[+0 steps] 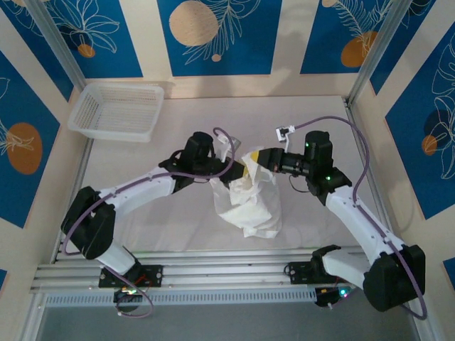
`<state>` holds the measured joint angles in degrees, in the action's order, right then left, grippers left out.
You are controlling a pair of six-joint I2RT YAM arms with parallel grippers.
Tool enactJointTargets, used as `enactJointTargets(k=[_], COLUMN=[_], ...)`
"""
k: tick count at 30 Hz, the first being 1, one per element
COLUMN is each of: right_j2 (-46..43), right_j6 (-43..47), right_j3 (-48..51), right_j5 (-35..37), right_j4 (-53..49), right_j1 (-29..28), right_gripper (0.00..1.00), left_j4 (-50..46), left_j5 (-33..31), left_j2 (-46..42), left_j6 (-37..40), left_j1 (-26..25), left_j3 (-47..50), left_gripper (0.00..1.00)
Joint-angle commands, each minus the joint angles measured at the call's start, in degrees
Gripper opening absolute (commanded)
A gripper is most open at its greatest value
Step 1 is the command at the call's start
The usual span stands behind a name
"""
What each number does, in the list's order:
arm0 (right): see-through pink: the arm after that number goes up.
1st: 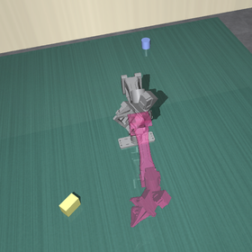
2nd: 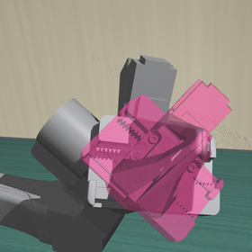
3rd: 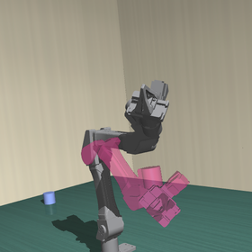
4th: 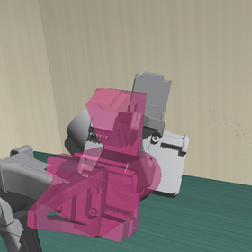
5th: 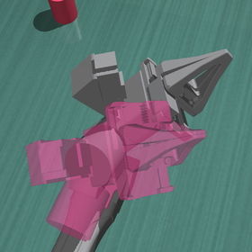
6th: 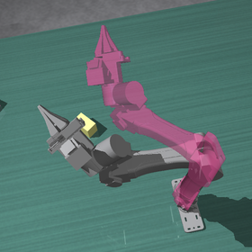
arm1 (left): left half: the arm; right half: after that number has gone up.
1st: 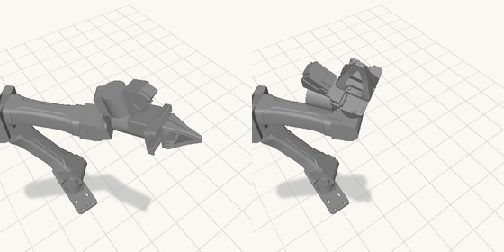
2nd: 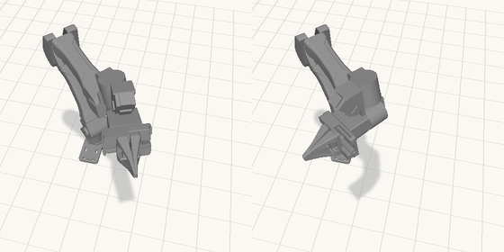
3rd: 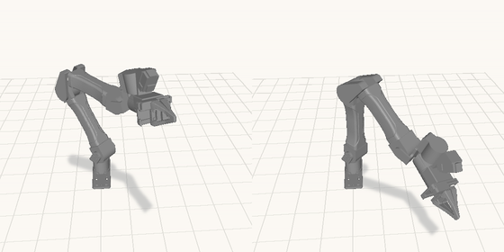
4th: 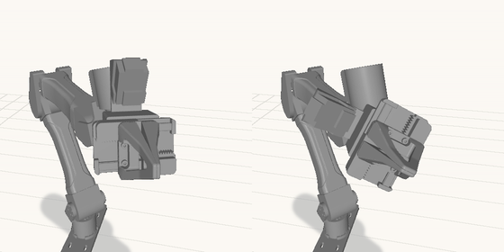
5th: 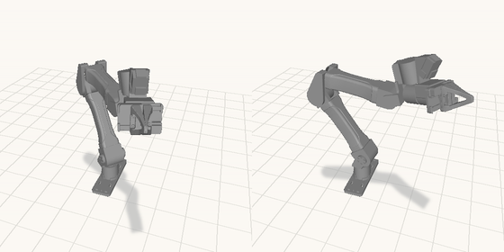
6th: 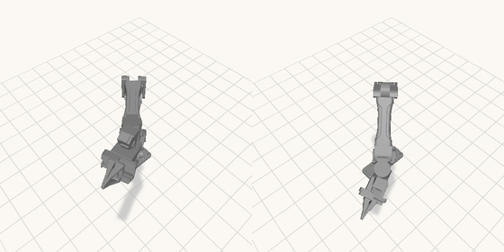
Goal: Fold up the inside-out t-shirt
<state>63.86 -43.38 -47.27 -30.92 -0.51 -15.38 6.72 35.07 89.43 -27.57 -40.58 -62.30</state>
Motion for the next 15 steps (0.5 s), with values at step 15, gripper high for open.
enactJointTargets(k=[15], right_j2=[-12.73], right_j6=[9.75], right_j3=[3.69], right_j5=[11.74], right_j4=[-12.76], right_j1=[5.08], right_gripper=[0.37], left_j4=[-4.64], left_j5=[10.69], left_j2=[-1.31], left_j6=[-12.09], left_j1=[2.44], left_j3=[-5.52], left_gripper=[0.0])
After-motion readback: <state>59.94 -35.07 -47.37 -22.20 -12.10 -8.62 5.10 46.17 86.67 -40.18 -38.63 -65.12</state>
